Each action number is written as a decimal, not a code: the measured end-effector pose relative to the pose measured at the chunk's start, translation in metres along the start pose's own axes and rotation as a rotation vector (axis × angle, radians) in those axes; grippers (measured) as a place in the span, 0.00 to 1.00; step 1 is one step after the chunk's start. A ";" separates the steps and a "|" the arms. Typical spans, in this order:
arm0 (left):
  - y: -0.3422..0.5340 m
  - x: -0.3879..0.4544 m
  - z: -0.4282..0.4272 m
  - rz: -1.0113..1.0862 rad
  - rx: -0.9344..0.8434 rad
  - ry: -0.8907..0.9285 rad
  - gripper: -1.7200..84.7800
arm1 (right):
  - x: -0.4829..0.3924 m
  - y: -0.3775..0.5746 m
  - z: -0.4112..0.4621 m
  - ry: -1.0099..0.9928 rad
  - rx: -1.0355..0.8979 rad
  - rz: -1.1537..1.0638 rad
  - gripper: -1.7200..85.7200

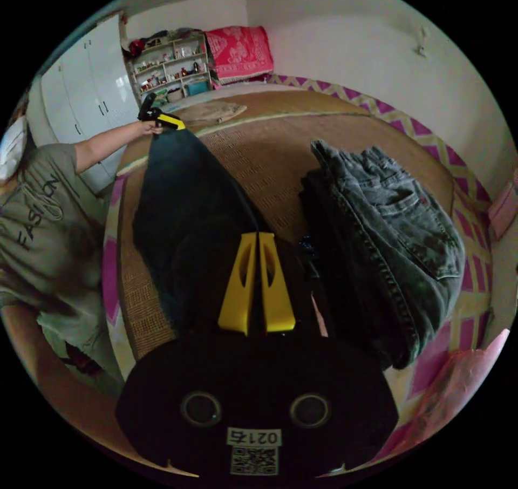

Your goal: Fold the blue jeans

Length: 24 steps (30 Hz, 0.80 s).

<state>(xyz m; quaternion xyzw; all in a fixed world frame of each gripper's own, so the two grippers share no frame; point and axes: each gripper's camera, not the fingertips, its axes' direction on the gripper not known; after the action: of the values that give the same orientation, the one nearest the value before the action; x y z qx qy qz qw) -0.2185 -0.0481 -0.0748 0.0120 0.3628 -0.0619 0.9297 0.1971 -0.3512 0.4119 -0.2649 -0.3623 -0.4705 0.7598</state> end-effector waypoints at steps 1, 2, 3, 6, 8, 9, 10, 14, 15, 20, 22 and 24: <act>0.011 0.011 -0.033 0.004 0.075 0.004 0.01 | -0.021 0.009 -0.023 0.012 0.051 -0.031 0.01; 0.018 0.018 -0.051 0.008 0.114 0.008 0.01 | -0.033 0.014 -0.035 0.017 0.079 -0.048 0.01; 0.033 0.031 -0.085 0.015 0.185 0.022 0.01 | -0.057 0.027 -0.059 0.017 0.132 -0.079 0.01; 0.082 0.073 -0.161 0.055 0.269 0.072 0.01 | -0.125 0.068 -0.110 -0.001 0.222 -0.148 0.01; 0.112 0.098 -0.188 0.055 0.265 0.107 0.01 | -0.163 0.093 -0.122 -0.028 0.204 -0.163 0.01; 0.132 0.115 -0.197 0.045 0.239 0.113 0.01 | -0.187 0.108 -0.117 -0.030 0.151 -0.168 0.01; 0.152 0.128 -0.199 0.016 0.203 0.129 0.01 | -0.206 0.123 -0.105 -0.040 0.087 -0.159 0.01; 0.214 0.150 -0.177 -0.149 0.085 0.196 0.01 | -0.236 0.172 -0.040 -0.084 -0.090 -0.060 0.01; 0.232 0.154 -0.166 -0.204 0.056 0.205 0.01 | -0.236 0.187 -0.020 -0.089 -0.100 -0.005 0.01; 0.269 0.146 -0.184 -0.416 0.174 0.170 0.01 | -0.216 0.220 -0.023 -0.187 0.053 0.185 0.01; 0.272 0.136 -0.224 -0.458 0.329 0.195 0.01 | -0.225 0.213 -0.040 -0.165 -0.027 0.119 0.01; 0.270 0.126 -0.248 -0.502 0.371 0.092 0.01 | -0.225 0.209 -0.064 -0.220 -0.005 0.067 0.02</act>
<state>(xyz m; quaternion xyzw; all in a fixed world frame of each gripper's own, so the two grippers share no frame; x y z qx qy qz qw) -0.2601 0.2227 -0.3495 0.0941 0.3786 -0.3538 0.8501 0.3398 -0.1940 0.1812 -0.3287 -0.4332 -0.4138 0.7302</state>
